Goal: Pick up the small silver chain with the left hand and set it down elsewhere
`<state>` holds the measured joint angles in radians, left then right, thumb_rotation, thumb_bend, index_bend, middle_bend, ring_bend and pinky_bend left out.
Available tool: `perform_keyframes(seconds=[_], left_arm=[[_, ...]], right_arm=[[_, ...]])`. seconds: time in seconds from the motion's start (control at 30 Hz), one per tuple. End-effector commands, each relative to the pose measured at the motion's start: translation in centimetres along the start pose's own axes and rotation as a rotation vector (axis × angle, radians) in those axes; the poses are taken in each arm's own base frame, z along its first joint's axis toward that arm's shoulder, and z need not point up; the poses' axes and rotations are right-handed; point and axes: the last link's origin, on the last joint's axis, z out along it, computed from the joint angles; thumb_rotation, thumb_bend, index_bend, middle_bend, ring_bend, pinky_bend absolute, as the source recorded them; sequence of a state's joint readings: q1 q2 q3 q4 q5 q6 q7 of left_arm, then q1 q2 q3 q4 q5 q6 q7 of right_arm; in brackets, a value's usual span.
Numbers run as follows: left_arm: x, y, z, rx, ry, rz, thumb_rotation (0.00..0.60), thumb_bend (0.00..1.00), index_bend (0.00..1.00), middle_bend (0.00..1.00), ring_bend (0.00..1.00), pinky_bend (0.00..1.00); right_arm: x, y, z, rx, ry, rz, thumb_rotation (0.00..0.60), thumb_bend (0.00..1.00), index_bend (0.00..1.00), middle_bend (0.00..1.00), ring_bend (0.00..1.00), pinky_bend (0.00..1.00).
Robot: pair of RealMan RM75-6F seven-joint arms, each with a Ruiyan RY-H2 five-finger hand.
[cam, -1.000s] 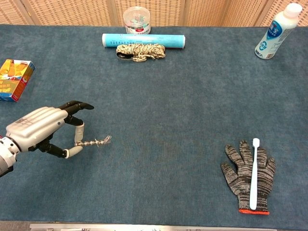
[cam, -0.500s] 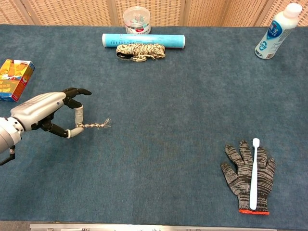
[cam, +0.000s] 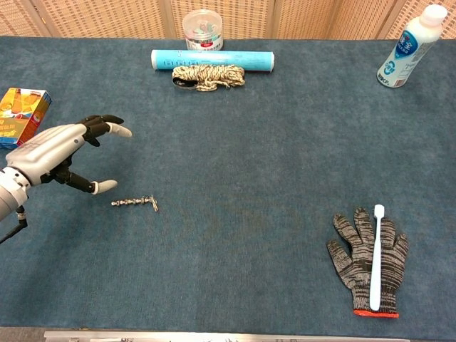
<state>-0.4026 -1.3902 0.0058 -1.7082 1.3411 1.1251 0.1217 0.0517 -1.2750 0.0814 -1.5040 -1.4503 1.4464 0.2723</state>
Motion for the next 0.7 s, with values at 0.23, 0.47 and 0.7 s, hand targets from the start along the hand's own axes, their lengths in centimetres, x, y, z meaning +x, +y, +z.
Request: perform_keyframes(seconds=[0.23, 0.47, 0.7], left_arm=[[3.9, -3.3, -2.6, 0.113, 0.221, 0.001, 0.600, 0.22, 0.21, 0.09, 0.02, 0.25], [5.7, -6.9, -5.5, 0.242, 0.273, 0.043, 0.600, 0.22, 0.22, 0.09, 0.02, 0.25], [7.1, -8.5, -8.0, 0.312, 0.366, 0.006, 0.600, 0.22, 0.24, 0.09, 0.02, 0.25]], right_arm=[[0.6, 0.0, 0.2, -0.018, 0.055, -0.064, 0.600, 0.00, 0.24, 0.29, 0.20, 0.32], [0.4, 0.2, 1.0, -0.043, 0.090, -0.165, 0.600, 0.00, 0.24, 0.29, 0.20, 0.32], [-0.3, 0.0, 1.8, -0.058, 0.100, -0.225, 0.600, 0.00, 0.24, 0.29, 0.20, 0.32]])
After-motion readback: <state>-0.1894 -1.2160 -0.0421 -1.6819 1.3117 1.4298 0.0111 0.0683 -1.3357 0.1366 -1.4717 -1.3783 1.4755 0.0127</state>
